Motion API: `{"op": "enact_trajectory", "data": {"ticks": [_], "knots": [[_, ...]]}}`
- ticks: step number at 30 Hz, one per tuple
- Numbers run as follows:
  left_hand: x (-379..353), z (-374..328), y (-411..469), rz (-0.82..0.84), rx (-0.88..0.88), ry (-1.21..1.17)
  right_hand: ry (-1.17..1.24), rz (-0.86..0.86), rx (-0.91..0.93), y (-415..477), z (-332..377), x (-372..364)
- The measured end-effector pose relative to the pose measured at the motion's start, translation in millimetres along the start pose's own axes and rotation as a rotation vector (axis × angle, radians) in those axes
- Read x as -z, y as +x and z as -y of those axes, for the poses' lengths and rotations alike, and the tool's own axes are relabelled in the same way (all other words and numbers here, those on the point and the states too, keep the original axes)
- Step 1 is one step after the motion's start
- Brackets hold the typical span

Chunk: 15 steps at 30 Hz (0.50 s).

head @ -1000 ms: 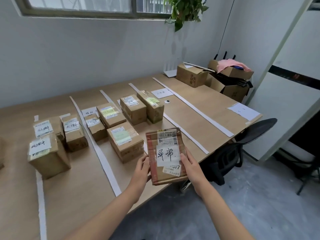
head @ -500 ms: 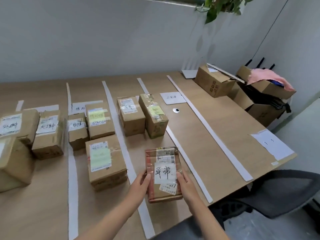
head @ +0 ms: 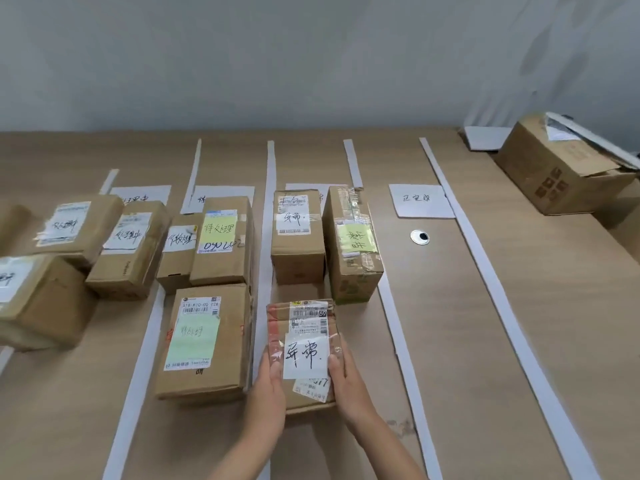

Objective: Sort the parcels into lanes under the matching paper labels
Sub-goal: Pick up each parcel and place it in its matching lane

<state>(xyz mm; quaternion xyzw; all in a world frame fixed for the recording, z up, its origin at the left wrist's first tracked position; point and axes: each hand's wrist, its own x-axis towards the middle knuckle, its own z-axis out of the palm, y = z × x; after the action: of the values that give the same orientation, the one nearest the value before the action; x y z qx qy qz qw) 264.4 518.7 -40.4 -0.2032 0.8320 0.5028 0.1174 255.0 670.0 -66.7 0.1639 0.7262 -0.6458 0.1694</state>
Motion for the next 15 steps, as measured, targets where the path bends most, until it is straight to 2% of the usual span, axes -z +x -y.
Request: {"op": "enact_trajectory", "data": {"ticks": [5, 15], "knots": [[-8.7, -22.2, 24.6, -0.073, 0.016, 0.061, 0.042, 0.009, 0.007, 31.3, 2.8, -3.7], [4.1, -44.0, 70.6, -0.092, 0.037, 0.168, 0.03, -0.027, 0.062, 76.9, 13.4, -14.2]]}}
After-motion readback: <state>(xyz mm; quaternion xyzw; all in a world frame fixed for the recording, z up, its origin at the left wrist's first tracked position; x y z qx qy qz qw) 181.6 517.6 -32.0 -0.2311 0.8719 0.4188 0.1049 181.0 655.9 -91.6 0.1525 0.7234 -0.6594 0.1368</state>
